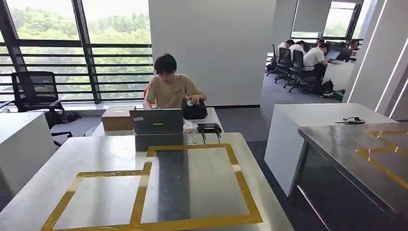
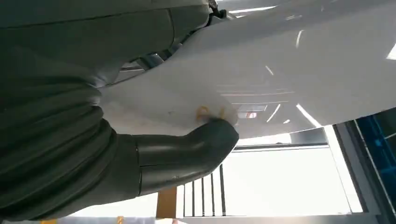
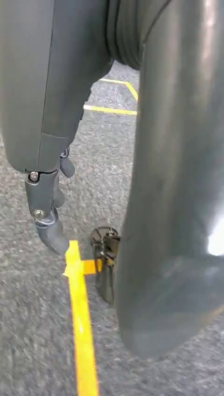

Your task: Take the parts from the cabinet and place them on the table.

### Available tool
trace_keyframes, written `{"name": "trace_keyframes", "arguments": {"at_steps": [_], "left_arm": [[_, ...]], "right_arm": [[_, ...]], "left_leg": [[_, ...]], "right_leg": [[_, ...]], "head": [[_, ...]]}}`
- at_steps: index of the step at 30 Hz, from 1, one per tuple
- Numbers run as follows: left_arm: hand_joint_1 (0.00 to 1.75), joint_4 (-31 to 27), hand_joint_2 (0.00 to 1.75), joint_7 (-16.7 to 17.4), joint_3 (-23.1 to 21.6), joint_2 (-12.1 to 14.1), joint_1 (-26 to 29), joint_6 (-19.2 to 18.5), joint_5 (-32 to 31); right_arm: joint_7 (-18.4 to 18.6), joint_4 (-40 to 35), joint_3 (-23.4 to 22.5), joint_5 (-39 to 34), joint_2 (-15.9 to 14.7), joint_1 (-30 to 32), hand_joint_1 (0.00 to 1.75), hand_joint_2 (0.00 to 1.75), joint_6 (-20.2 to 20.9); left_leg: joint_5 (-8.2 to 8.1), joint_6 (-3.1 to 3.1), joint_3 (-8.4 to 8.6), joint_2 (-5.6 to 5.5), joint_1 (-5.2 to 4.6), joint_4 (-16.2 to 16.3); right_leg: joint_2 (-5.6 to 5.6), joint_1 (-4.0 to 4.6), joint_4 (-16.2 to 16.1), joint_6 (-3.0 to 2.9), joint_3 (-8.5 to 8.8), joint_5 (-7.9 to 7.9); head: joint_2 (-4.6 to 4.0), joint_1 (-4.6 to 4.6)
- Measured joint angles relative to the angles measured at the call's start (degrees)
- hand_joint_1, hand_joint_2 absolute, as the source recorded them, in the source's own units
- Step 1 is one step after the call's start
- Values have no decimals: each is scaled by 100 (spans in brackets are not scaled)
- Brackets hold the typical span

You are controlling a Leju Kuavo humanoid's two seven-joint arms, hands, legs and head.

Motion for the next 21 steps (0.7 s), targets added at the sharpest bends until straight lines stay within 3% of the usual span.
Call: {"name": "trace_keyframes", "arguments": {"at_steps": [2, 3, 4, 5, 6, 7, 8, 9, 10, 12, 13, 14, 15, 16, 17, 18, 19, 20, 21], "left_arm": [[175, 54, 175, 28, 0, 0, 0, -11, 4], [175, 85, 175, 46, 0, 4, -4, -13, 7], [175, 122, 175, 63, 0, 13, -14, -15, 22], [175, 153, 175, 83, 0, 24, -35, -15, 33], [175, 186, 175, 100, 0, 28, -61, -15, 39], [175, 223, 175, 116, 0, 31, -96, -15, 42], [175, 281, 175, 136, 2, 37, -119, -22, 42], [175, 338, 175, 161, 11, 53, -141, -31, 39], [175, 386, 175, 221, 37, 78, -167, -41, 31], [175, 516, 175, 238, 57, 94, -222, -59, -15], [175, 606, 175, 269, 89, 144, -268, -68, -15], [175, 682, 175, 264, 116, 171, -328, -68, -24], [175, 788, 175, 269, 164, 208, -400, -70, -24], [175, 876, 175, 286, 205, 241, -419, -70, -24], [175, 928, 175, 290, 227, 258, -414, -72, -24], [175, 953, 175, 291, 230, 262, -415, -72, -24], [175, 1005, 175, 291, 236, 280, -427, -72, -24], [175, 1051, 175, 299, 245, 291, -436, -72, -24], [175, 1097, 175, 316, 267, 308, -457, -76, -28]], "right_arm": [[2, 0, 0, 4, 0, 16, 0, 0, 0], [2, 0, 0, 20, 0, 30, 0, 0, 0], [2, 2, 0, 31, 0, 34, 0, 0, 0], [2, 0, 0, 35, 0, 34, 0, 0, 0], [2, 0, 0, 35, 0, 34, 0, 0, 0], [4, 0, 2, 37, -2, 34, 0, 0, 0], [17, 2, 2, 37, -17, 49, 0, 0, 0], [39, 2, 2, 41, -11, 38, 0, 0, 0], [44, 2, 2, 41, -9, 37, 0, 0, 0], [44, 2, 2, 44, -11, 41, 0, 0, 0], [46, 0, 0, 46, 0, 29, 0, 0, 0], [46, 0, 0, 50, -7, 26, 0, 0, -7], [46, 0, 0, 52, -7, 10, 0, 0, -4], [48, 0, 0, 52, -4, 0, 0, 0, -4], [52, 0, 0, 52, 0, 4, 0, 0, -4], [57, 2, 0, 52, 0, 10, 0, 0, -4], [72, 2, 0, 52, 4, 35, 0, 0, -4], [70, 2, 0, 52, 13, 47, 0, 0, -4], [68, 2, 0, 52, 15, 48, 0, 0, -4]], "left_leg": [[-103, 26, 88, 0, -32, 0], [-167, 31, 164, -5, -49, 0], [-214, 34, 231, -11, -65, 0], [-271, 37, 313, -13, -86, 0], [-325, 42, 391, -13, -104, -1], [-396, 44, 438, -9, -125, -11], [-434, 22, 534, -10, -131, -17], [-464, -25, 540, -58, -102, -37], [-505, -78, 545, -51, -85, -77], [-438, -152, 709, -48, -91, 22], [-488, -157, 708, -39, -93, 96], [-502, -171, 623, -30, -105, 313], [-563, -207, 386, -30, -92, 690], [-734, -271, 76, -27, -68, 1109], [-962, -295, -177, -26, -54, 1404], [-1094, -306, -323, -24, -46, 1539], [-1105, -324, -442, -20, -30, 1505], [-969, -334, -417, -17, -18, 1290], [-689, -348, -325, -14, -2, 912]], "right_leg": [[0, 4, 605, 12, -500, -394], [-1, 14, 631, -11, -639, -454], [-1, 28, 467, -37, -647, -364], [0, 48, 108, -83, -569, -126], [-1, 86, -335, -143, -439, 200], [1, 137, -915, -259, -287, 727], [10, 163, -838, -294, -301, 813], [3, 200, -936, -310, -314, 590], [11, 217, -958, -337, -230, 662], [20, 190, -1072, -393, -117, 708], [11, 140, -1150, -400, 63, 744], [-3, 129, -1168, -421, 138, 729], [0, 116, -1174, -432, 169, 710], [5, 108, -1174, -430, 184, 671], [9, 103, -1173, -425, 204, 632], [13, 97, -1173, -415, 228, 604], [16, 79, -1170, -393, 292, 543], [19, 61, -1170, -374, 356, 493], [25, 34, -1162, -345, 427, 438]], "head": [[0, 0], [0, 2], [0, 0], [0, 0], [0, 2], [0, 0], [0, -23], [0, 11], [0, -13], [0, -7], [0, 9], [0, -4], [-2, -7], [0, 0], [0, -7], [0, -4], [0, -7], [0, -2], [0, -7]]}}
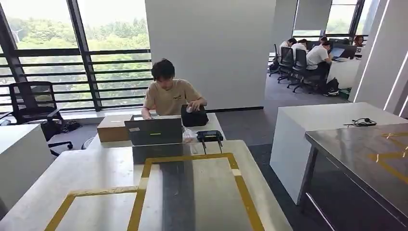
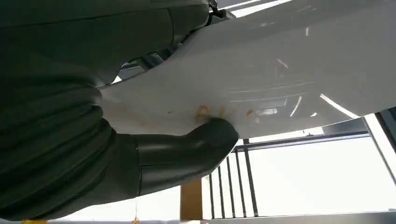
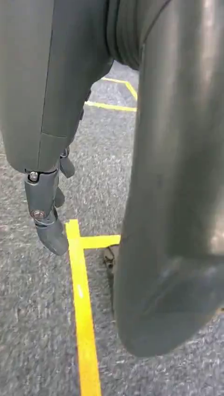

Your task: Take the parts from the cabinet and place them on the table.

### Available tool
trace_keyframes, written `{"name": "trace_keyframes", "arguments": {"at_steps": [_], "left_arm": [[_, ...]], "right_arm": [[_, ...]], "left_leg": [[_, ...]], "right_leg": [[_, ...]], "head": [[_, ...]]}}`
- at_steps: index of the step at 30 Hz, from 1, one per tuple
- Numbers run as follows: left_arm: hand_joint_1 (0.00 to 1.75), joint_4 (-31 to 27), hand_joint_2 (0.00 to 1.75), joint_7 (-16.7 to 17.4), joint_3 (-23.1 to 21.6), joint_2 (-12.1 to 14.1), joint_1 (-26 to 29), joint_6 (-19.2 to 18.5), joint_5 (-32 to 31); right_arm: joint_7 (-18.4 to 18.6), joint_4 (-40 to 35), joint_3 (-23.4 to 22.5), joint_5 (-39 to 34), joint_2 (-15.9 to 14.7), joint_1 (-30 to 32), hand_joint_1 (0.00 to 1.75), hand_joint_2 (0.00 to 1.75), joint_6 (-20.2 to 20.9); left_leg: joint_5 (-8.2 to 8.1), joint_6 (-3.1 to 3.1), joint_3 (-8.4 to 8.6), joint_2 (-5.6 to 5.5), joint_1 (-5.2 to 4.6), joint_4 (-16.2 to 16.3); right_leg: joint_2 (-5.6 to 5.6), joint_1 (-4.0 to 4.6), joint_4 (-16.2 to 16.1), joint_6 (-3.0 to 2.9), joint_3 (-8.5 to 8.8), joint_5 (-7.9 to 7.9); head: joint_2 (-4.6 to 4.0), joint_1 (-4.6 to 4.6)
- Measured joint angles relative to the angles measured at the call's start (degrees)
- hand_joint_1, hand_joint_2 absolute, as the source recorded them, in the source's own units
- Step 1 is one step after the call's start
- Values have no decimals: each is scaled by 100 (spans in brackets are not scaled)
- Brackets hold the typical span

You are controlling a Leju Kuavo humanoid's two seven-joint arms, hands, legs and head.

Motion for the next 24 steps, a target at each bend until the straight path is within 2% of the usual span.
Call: {"name": "trace_keyframes", "arguments": {"at_steps": [1, 2, 3, 4, 5, 6, 8, 9, 10, 11, 12, 13, 14, 15, 17, 18, 19, 20, 22, 23, 24], "left_arm": [[175, 77, 175, 57, 33, 28, -47, -5, -2], [175, 204, 175, 138, 74, 70, -120, -15, 2], [175, 474, 175, 237, 120, 131, -270, -48, 44], [175, 784, 175, 357, 194, 259, -462, -81, 79], [175, 1143, 175, 486, 243, 366, -663, -114, 109], [175, 1528, 175, 560, 297, 525, -921, -116, 105], [175, 3010, 175, 768, 343, 993, -2010, -76, -193], [175, 3597, 175, 882, 343, 1170, -2451, -31, -373], [175, 4630, 175, 1118, 341, 1417, -3068, 59, -748], [175, 5191, 175, 1266, 336, 1563, -3504, 81, -952], [175, 5679, 175, 1430, 312, 1689, -3856, 94, -1173], [175, 6137, 175, 1608, 239, 1757, -4174, 118, -1445], [175, 6533, 175, 1767, 124, 1816, -4436, 129, -1697], [175, 6851, 175, 1918, -16, 1818, -4649, 133, -1961], [175, 7325, 175, 2165, -342, 1819, -4956, 208, -2576], [175, 7531, 175, 2240, -552, 1807, -5074, 242, -2888], [175, 7679, 175, 2285, -729, 1805, -5168, 273, -3087], [175, 7830, 175, 2339, -936, 1790, -5229, 299, -3249], [175, 8024, 175, 2311, -1238, 1723, -5262, 334, -3660], [175, 8072, 175, 2256, -1411, 1709, -5268, 374, -3870], [175, 8142, 175, 2176, -1577, 1678, -5280, 426, -4017]], "right_arm": [[-11, -2, 0, 2, 0, -2, 0, 0, 0], [-26, 0, 0, 11, 0, 5, 0, 0, -2], [-35, 0, 0, 26, -9, 6, 0, 0, -13], [-46, 0, 0, 35, -9, -16, 0, 0, -20], [-52, 0, 0, 44, -9, -21, 0, 0, -22], [-68, 0, 0, 48, -9, -23, 0, 0, -20], [-66, -2, 0, 50, -13, -38, 0, 0, 7], [-66, -2, 0, 50, -13, -58, 0, 0, 13], [-68, -2, 0, 50, -13, -77, 0, 0, 31], [-74, -2, -2, 48, -13, -86, 0, 0, 50], [-74, -2, -7, 50, -17, -83, 0, 0, 61], [-68, -2, -17, 50, -20, -60, 0, 0, 66], [-61, 0, -22, 52, -22, -18, 0, 0, 68], [-57, 0, -22, 77, -28, 14, 0, 0, 72], [-46, -2, -20, 120, -39, 19, 0, 0, 63], [-33, 0, -20, 138, -74, 18, 0, 0, 59], [-22, -2, -17, 151, -72, 13, 0, 0, 59], [-18, -2, -17, 157, -72, 3, 0, 0, 55], [4, -2, -17, 214, -72, 5, 0, 0, 48], [0, -2, -15, 245, -70, 9, 0, 0, 50], [-17, -2, -15, 275, -70, 14, 0, 0, 54]], "left_leg": [[413, -30, 139, 1, 24, -493], [846, -72, 213, 4, 61, -901], [770, -43, 164, 23, 29, -893], [759, 73, 203, 9, 27, -875], [837, 110, 166, -5, 32, -867], [829, 130, 155, -19, 24, -849], [844, 202, 157, -39, 56, -878], [837, 215, 157, -47, 61, -879], [826, 239, 159, -30, 61, -879], [814, 254, 158, 5, 50, -879], [800, 266, 166, 32, 36, -879], [790, 273, 172, 42, 23, -878], [782, 279, 192, 37, 11, -878], [768, 282, 213, 34, -6, -878], [744, 279, 267, 31, -36, -882], [737, 274, 276, 45, -27, -891], [724, 240, 275, 35, -60, -897], [727, 201, 276, 39, -39, -913], [739, 136, 317, 62, -33, -972], [720, 103, 309, 58, -61, -976], [672, 85, 284, 47, -43, -880]], "right_leg": [[10, -23, 13, 39, 75, -65], [11, -17, 23, 85, 61, -110], [16, -6, 64, 124, 134, -155], [1, 12, 61, 146, 69, -170], [-13, 10, 58, 166, 41, -185], [-23, 10, 39, 176, 48, -180], [-17, 1, 153, 227, 39, -265], [-18, 5, 339, 242, -73, -341], [-24, -2, 863, 264, -408, -556], [-29, -9, 1382, 272, -742, -736], [-33, -8, 1784, 272, -1015, -826], [-35, -4, 1989, 264, -1197, -792], [-35, 2, 1894, 236, -1230, -601], [-35, 21, 1557, 191, -1132, -321], [-35, 98, 519, 43, -726, 266], [-50, 145, 190, -55, -609, 301], [-103, 152, 140, -42, -586, 287], [-100, 164, 138, -32, -591, 283], [-71, 170, 96, -49, -570, 292], [-78, 82, -39, -36, -456, 382], [-84, 79, -109, -27, -391, 399]], "head": [[0, 4], [0, -4], [0, -4], [-2, -4], [9, 29], [7, 22], [9, 24], [7, 29], [9, 37], [9, 35], [9, 37], [9, 35], [9, 39], [9, 35], [9, 35], [9, 35], [9, 33], [9, 31], [9, 33], [9, 31], [9, 26]]}}
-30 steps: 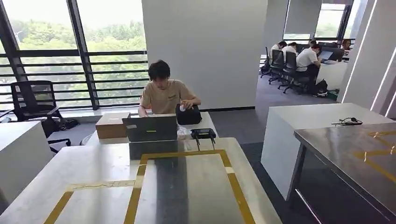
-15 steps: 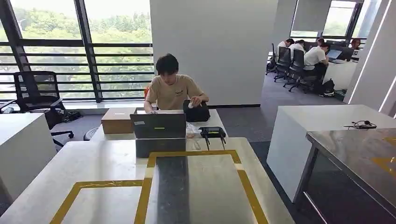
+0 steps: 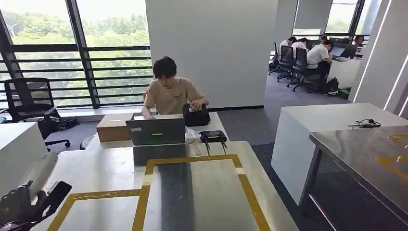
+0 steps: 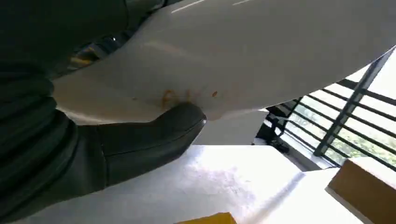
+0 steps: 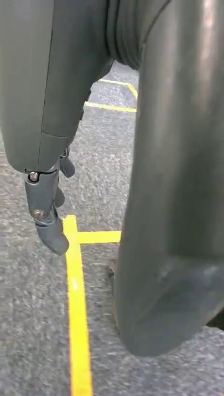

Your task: Take the parts from the cabinet and place them on the table.

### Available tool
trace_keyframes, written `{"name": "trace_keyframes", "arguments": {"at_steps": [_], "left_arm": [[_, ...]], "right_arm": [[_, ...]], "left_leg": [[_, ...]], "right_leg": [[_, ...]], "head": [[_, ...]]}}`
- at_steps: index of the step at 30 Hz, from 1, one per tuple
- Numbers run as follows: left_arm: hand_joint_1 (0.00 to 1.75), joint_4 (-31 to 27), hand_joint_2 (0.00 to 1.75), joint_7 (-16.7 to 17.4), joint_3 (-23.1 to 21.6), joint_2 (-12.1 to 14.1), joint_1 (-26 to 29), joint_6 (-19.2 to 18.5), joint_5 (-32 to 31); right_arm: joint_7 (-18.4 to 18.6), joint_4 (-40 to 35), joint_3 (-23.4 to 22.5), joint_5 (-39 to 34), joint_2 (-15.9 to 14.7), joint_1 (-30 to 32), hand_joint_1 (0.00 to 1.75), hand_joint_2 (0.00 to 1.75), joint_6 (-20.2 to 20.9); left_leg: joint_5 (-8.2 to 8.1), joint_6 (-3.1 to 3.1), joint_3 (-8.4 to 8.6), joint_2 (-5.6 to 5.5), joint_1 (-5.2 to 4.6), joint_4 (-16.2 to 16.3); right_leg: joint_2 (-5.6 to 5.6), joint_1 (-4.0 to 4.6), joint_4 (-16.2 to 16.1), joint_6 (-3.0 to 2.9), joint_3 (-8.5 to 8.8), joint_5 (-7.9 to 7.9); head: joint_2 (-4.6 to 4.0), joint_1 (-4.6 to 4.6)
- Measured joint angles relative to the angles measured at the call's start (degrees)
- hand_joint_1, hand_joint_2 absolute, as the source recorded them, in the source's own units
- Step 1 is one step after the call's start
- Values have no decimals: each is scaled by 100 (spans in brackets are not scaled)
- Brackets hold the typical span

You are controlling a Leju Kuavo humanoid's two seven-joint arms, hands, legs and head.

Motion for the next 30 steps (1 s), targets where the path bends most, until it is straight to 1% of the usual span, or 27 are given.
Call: {"name": "trace_keyframes", "arguments": {"at_steps": [1, 3, 4, 5, 6, 7, 8, 9, 10, 11, 12, 13, 14, 15, 16, 17, 18, 21, 22, 23, 24, 25, 28, 30], "left_arm": [[175, 66, 175, -117, -129, -22, -13, 47, -113], [175, 164, 175, -513, -410, -102, 85, 160, -376], [175, 201, 175, -686, -538, -148, 179, 193, -524], [175, 235, 175, -850, -677, -173, 288, 234, -690], [175, 258, 175, -1018, -842, -190, 402, 284, -898], [175, 274, 175, -1114, -968, -197, 482, 331, -1035], [175, 291, 175, -1168, -1122, -199, 557, 391, -1096], [175, 306, 175, -1188, -1227, -199, 609, 433, -1129], [175, 326, 175, -1203, -1310, -205, 645, 453, -1129], [175, 335, 175, -1236, -1369, -205, 680, 457, -1131], [0, 346, 175, -1296, -1419, -205, 737, 457, -1135], [0, 352, 175, -1351, -1470, -205, 783, 457, -1192], [0, 361, 175, -1410, -1535, -203, 820, 459, -1273], [0, 372, 175, -1426, -1596, -194, 851, 459, -1338], [0, 379, 175, -1428, -1655, -184, 891, 462, -1391], [0, 385, 0, -1426, -1704, -175, 935, 455, -1420], [0, 392, 0, -1424, -1732, -166, 974, 366, -1413], [0, 440, 0, -1164, -1811, -144, 1037, 55, -1433], [0, 440, 0, -1164, -1813, -129, 1050, 22, -1413], [0, 440, 0, -1164, -1813, -116, 1059, -4, -1395], [0, 440, 0, -1164, -1813, -111, 1070, -8, -1389], [0, 440, 0, -1164, -1813, -100, 1077, -13, -1387], [0, 440, 0, -1181, -1813, -85, 1085, -2, -1382], [0, 440, 0, -1166, -1813, -83, 1086, 50, -1382]], "right_arm": [[-29, 0, 2, 22, -2, -6, 0, 0, 11], [-98, 0, 20, 111, -7, -7, 0, 0, 61], [-129, 2, 37, 151, -7, -4, 0, 0, 77], [-146, 2, 50, 197, -7, -1, 0, 0, 103], [-149, 2, 70, 241, -7, 2, 0, 0, 138], [-142, 2, 92, 267, -7, 3, 0, 0, 151], [-142, 0, 116, 293, -7, 1, 0, 0, 157], [-142, 0, 142, 304, -9, 1, 0, 0, 155], [-140, 2, 157, 308, -33, -3, 0, 0, 155], [-127, 0, 173, 315, -33, -1, 0, 0, 155], [-125, 2, 181, 321, -37, 3, 0, 0, 158], [-125, 2, 186, 328, -42, 9, 0, 0, 160], [-125, 2, 190, 346, -42, 10, 0, 0, 171], [-125, 2, 201, 361, -44, 6, 0, 0, 188], [-118, 2, 214, 376, -44, 0, 0, 0, 192], [-116, 2, 227, 378, -44, -10, 0, 0, 201], [-107, 0, 234, 385, -44, -20, 0, 0, 208], [-63, 2, 251, 385, -44, -38, 0, 0, 206], [-50, 2, 258, 385, -44, -38, 0, 0, 206], [-50, 0, 265, 385, -44, -38, 0, 0, 208], [-52, 0, 271, 385, -44, -40, 0, 0, 208], [-55, 2, 275, 385, -44, -40, 0, 0, 208], [-48, 2, 275, 376, -44, -41, 0, 0, 206], [-41, 2, 275, 376, -44, -41, 0, 0, 203]], "left_leg": [[-157, -25, -113, -11, 4, 272], [-533, -87, -539, -13, 14, 1126], [-622, -107, -725, -12, 20, 1452], [-575, -122, -799, -11, 26, 1531], [-383, -129, -723, -11, 34, 1326], [-151, -135, -557, -10, 40, 959], [124, -144, -300, -4, 50, 417], [208, -151, -118, 8, 66, -6], [96, -133, -56, -8, 30, -6], [114, -21, -63, -44, 37, -18], [135, -13, -67, -41, 48, -38], [129, -5, -66, -53, 43, -36], [126, 1, -67, -66, 36, -37], [113, 23, -62, -76, 35, -38], [109, 30, -58, -81, 35, -38], [100, 46, -55, -84, 33, -39], [97, 52, -52, -85, 32, -38], [88, 77, -52, -80, 26, -38], [87, 78, -52, -81, 23, -37], [87, 78, -52, -82, 18, -35], [87, 79, -52, -82, 16, -35], [87, 78, -52, -81, 15, -35], [88, 78, -47, -81, 16, -36], [89, 76, -40, -81, 19, -43]], "right_leg": [[3, -6, -23, -31, 31, 6], [10, -20, -19, -32, 56, -23], [19, -26, -14, -27, 65, -43], [28, -32, 3, -19, 71, -60], [40, -43, 29, -3, 76, -87], [50, -55, 66, 17, 78, -117], [62, -69, 120, 46, 77, -163], [69, -78, 180, 82, 72, -214], [85, -33, 224, 126, 32, -250], [90, -32, 247, 145, 13, -262], [89, -8, 273, 89, 16, -278], [93, -7, 256, -1, 21, -255], [88, -4, 232, -17, 37, -256], [79, -4, 214, -17, 55, -258], [72, -4, 200, -17, 70, -259], [71, -5, 187, -17, 79, -259], [70, -5, 177, -16, 86, -259], [70, -5, 160, -3, 89, -254], [70, -8, 156, 43, 91, -258], [67, -16, 149, 120, 96, -255], [66, -23, 147, 170, 97, -259], [66, -25, 146, 189, 97, -258], [62, -23, 147, 207, 96, -261], [61, -22, 150, 208, 96, -260]], "head": [[0, -7], [0, -4], [0, -9], [0, -5], [0, -9], [0, -4], [0, -9], [0, -7], [0, -15], [0, 2], [0, 2], [0, 9], [0, 6], [0, 9], [0, 8], [0, 6], [0, 9], [0, 6], [0, 6], [0, 6], [0, 6], [0, 6], [0, 6], [0, 6]]}}
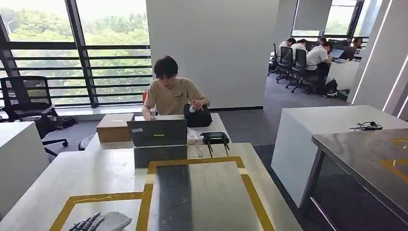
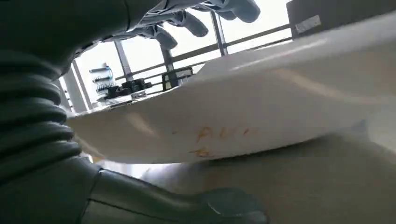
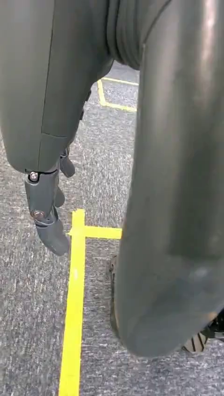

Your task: Take the parts from the cabinet and place them on the table.

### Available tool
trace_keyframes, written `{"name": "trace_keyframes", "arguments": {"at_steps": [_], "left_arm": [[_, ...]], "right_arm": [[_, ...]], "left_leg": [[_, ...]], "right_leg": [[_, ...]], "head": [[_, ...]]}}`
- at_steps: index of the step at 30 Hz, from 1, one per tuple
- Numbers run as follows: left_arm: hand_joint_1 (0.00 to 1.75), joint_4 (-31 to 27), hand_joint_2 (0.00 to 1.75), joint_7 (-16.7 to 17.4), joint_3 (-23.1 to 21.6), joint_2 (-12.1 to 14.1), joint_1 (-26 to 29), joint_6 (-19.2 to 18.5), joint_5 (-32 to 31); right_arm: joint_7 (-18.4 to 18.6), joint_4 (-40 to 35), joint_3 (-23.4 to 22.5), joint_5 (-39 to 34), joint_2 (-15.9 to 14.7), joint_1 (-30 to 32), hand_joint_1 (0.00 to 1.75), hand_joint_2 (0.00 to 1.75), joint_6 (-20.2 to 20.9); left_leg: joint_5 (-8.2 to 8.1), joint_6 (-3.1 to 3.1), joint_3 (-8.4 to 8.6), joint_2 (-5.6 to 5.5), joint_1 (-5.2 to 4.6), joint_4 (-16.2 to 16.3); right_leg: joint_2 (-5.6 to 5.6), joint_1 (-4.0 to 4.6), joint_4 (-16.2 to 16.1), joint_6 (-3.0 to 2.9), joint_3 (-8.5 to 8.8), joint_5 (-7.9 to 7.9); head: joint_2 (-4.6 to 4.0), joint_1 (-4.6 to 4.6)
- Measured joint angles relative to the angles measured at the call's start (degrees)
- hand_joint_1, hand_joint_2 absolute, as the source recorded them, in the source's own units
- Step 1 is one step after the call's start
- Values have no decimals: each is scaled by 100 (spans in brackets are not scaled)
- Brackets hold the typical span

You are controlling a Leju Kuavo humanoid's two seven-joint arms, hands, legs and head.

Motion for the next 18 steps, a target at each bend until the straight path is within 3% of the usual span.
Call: {"name": "trace_keyframes", "arguments": {"at_steps": [1, 2, 3, 4, 5, 8, 9, 10, 11, 13, 14, 15, 17, 18], "left_arm": [[0, -2, 0, 7, 0, 2, -6, 22, 2], [0, -13, 0, 13, 0, 4, -5, 37, 2], [0, -26, 0, 33, 0, 2, -20, 46, 0], [0, -48, 0, 64, 0, -15, -24, 57, -13], [0, -59, 0, 99, -2, -26, -38, 81, -50], [0, -74, 0, 221, -20, -77, -57, 208, -133], [0, -77, 0, 252, -37, -90, -53, 251, -162], [0, -76, 0, 262, -46, -100, -51, 258, -164], [0, -77, 0, 280, -50, -112, -47, 273, -168], [0, -85, 0, 311, -79, -133, -48, 407, -195], [0, -114, 0, 315, -79, -129, -56, 512, -184], [0, -155, 0, 330, -79, -111, -56, 601, -155], [0, -227, 0, 335, -81, -129, -103, 706, -138], [0, -243, 0, 350, -81, -127, -116, 708, -138]], "right_arm": [[-4, -2, 0, -4, 0, -2, 0, 0, -4], [-13, 0, 0, -19, 9, -7, 0, 0, -9], [-31, -2, 0, -31, 9, -13, 0, 0, -15], [-59, -2, -2, -52, 4, -19, 0, 0, -31], [-90, -2, -2, -52, 4, -22, 0, 0, -37], [-112, 0, -2, -55, 4, -28, 0, 0, -46], [-109, 0, -2, -57, 7, -22, 0, 0, -48], [-109, 0, -2, -57, 7, -18, 0, 0, -55], [-109, 0, -2, -57, 4, -19, 0, 0, -63], [-98, -2, -2, -63, -2, -39, 0, 0, -70], [-76, -2, -4, -72, 4, -56, 0, 0, -74], [-63, -2, -7, -81, 57, -49, 0, 0, -72], [-24, 0, -18, -87, 33, -53, 0, 0, -79], [-22, -2, -22, -90, 33, -54, 0, 0, -79]], "left_leg": [[-20, 31, -5, 2, -40, 25], [17, 88, 9, -5, -33, -1], [51, 106, 26, -3, -32, -58], [126, 124, 83, 24, 60, -183], [153, 133, 107, 34, 52, -244], [178, 144, 72, 65, 77, -242], [186, 126, 49, 72, 88, -233], [199, 100, 29, 72, 110, -223], [210, 57, 4, 71, 147, -210], [218, -67, -51, 66, 248, -139], [207, -158, -85, 67, 247, -76], [225, -227, -104, 48, 241, -80], [267, -314, -122, 15, 219, -55], [309, -369, -119, 12, 229, -97]], "right_leg": [[-1, -31, -50, 36, 13, 18], [-5, -34, -51, 86, 19, 47], [-4, -26, -71, 109, 23, 63], [-7, -25, -36, 116, 16, 16], [-9, -22, 80, 144, -26, -99], [-7, -83, 1292, 210, -577, -745], [-8, -117, 1632, 242, -733, -836], [-9, -150, 1686, 265, -755, -783], [-11, -194, 1447, 312, -627, -587], [-28, -292, 421, 428, -66, -123], [-42, -327, 17, 511, 108, -177], [53, -256, 235, 445, 57, -52], [58, -269, 248, 245, -24, -125], [52, -267, 273, 185, -63, -117]], "head": [[0, 0], [0, 0], [0, -2], [0, 0], [0, 0], [0, 2], [0, 2], [0, 2], [0, 2], [0, 2], [0, 2], [0, 13], [0, 0], [0, -4]]}}
